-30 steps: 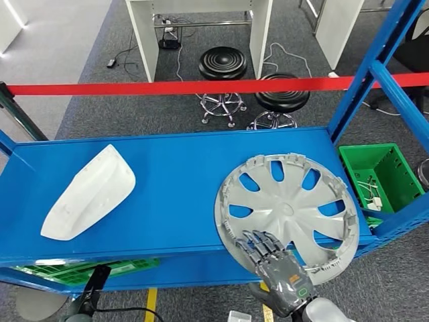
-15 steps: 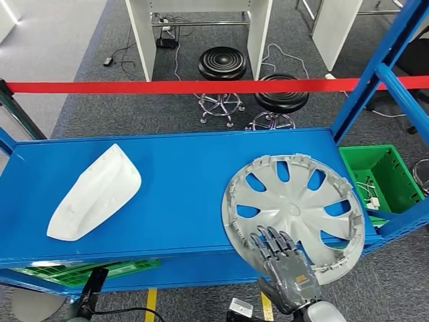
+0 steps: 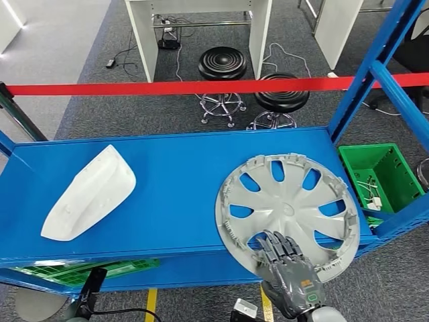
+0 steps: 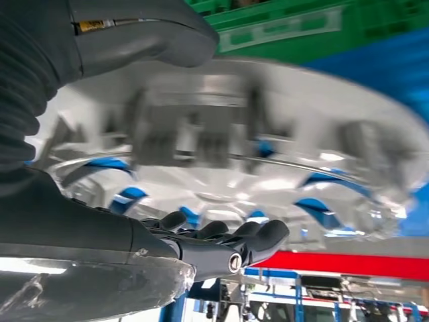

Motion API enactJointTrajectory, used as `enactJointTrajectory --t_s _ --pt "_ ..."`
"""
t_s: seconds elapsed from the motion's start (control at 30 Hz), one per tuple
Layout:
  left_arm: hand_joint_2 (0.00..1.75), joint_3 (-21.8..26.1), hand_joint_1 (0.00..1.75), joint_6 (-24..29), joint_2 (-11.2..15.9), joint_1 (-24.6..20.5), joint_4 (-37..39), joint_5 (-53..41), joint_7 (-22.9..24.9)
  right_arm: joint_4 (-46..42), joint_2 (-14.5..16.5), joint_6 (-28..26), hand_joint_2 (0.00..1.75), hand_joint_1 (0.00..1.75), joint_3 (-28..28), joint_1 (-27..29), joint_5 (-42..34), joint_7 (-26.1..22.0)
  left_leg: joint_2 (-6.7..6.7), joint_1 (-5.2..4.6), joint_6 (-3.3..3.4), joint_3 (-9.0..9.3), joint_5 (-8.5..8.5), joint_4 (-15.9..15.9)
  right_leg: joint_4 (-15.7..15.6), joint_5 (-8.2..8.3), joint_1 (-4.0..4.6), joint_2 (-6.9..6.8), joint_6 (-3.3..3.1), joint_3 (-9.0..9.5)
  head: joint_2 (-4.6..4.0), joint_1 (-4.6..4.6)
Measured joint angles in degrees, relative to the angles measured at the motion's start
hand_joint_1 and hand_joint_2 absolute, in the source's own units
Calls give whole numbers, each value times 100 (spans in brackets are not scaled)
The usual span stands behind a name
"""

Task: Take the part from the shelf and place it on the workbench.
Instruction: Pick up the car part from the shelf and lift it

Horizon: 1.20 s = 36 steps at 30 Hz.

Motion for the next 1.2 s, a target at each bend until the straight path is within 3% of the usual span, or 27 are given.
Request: enactJointTrajectory --t_s 0.07,0.13,0.17,0.2,0.23,0.3,0.33,0.4,0.5,0.57,0.63,0.67,0.7,0.73,0.8,0.87,0.97,1.03,1.1,1.17,1.2 --pt "0 -1 0 -1 -5 -2 0 0 0 2 3 3 175 0 -4 0 -5 16 7 6 -53 -178 -261 397 -22 14 -19 -10 -69 9 0 -20" --pt "0 1 0 -2 -3 2 0 0 0 11 9 9 175 0 -3 8 -10 31 11 8 -84 -525 -610 1149 -22 12 -17 -16 -98 6 0 -35" --pt "0 2 0 -2 1 8 0 0 0 19 11 16 175 0 -2 13 -15 39 11 8 -91 -661 -692 1436 -22 11 -17 -16 -100 6 0 -34" --pt "0 4 0 -2 2 13 0 0 0 26 12 24 175 0 -2 16 -23 46 11 9 -91 -709 -656 1524 -21 11 -17 -15 -101 8 0 -34" --pt "0 5 0 -3 3 16 0 0 0 31 12 34 175 0 -2 18 -39 51 12 11 -88 -657 -522 1402 -21 10 -19 -12 -99 12 0 -34" --pt "0 5 0 -4 5 10 0 -1 0 32 16 50 175 0 -3 17 -82 51 17 17 -77 -315 -125 683 -19 3 -19 -8 -82 27 0 -35" --pt "0 5 0 -4 6 3 0 -1 0 32 19 54 175 0 -4 15 -99 52 15 19 -64 -151 -10 335 -8 -4 -7 -4 -61 23 0 -35" --pt "0 5 0 -6 5 -5 0 -2 0 32 20 57 175 0 -8 14 -107 53 9 13 -23 0 46 -13 -7 -1 18 0 -2 7 0 -34" --pt "0 13 0 -8 0 7 0 -3 0 32 22 60 175 0 -8 14 -108 52 7 17 81 -3 56 -45 -3 -17 15 -5 89 -21 0 -32" --pt "0 17 0 -8 -4 4 0 -4 0 32 25 64 175 0 -9 10 -121 54 13 39 152 4 68 -58 358 -243 9 -16 144 -194 0 -2" --pt "0 24 0 -7 3 4 0 -4 0 42 25 75 175 0 -10 15 -167 59 17 32 188 4 64 -58 1139 -606 3 -21 179 -558 0 22" --pt "0 28 0 -7 7 5 0 -4 0 52 25 81 175 0 -10 21 -190 66 19 26 193 4 63 -57 1473 -714 0 -21 188 -721 0 21" --pt "0 32 0 -7 9 6 0 -4 0 65 25 87 175 0 -10 28 -208 79 19 22 196 8 61 -56 1636 -721 -1 -21 191 -806 0 22" --pt "0 35 0 -8 8 6 0 -4 0 75 25 92 175 0 -11 31 -213 102 17 21 195 17 58 -56 1556 -611 -1 -21 186 -774 0 21" --pt "0 42 0 -8 4 6 0 -4 0 84 25 106 175 0 -16 31 -211 174 10 22 178 43 46 -55 844 -219 -4 -22 165 -432 0 23" --pt "0 58 0 -5 5 6 0 -2 0 89 25 126 175 0 -26 31 -194 271 3 1 129 45 34 -43 171 -6 -1 -17 135 -86 0 16" --pt "0 89 0 1 10 14 0 2 0 93 25 143 175 0 -54 70 -119 422 -2 -8 38 22 56 -49 16 0 14 0 56 -17 0 -2" --pt "0 101 0 1 5 20 0 5 0 93 25 144 175 0 -66 87 -80 477 3 3 -20 -22 -37 51 -6 21 3 -3 -21 -16 0 -10" --pt "0 108 0 1 -3 22 0 9 0 93 26 144 175 0 -73 88 -76 499 11 9 -70 -248 -352 558 -26 40 -15 -12 -82 -14 0 -28" --pt "0 114 0 1 -2 30 0 13 0 94 27 146 175 0 -74 103 -76 514 13 11 -93 -600 -690 1321 -25 42 -15 -17 -101 -21 0 -36" --pt "0 116 0 1 0 38 0 15 0 95 27 148 175 0 -73 111 -76 522 14 11 -95 -707 -733 1549 -25 42 -15 -16 -102 -21 0 -38"
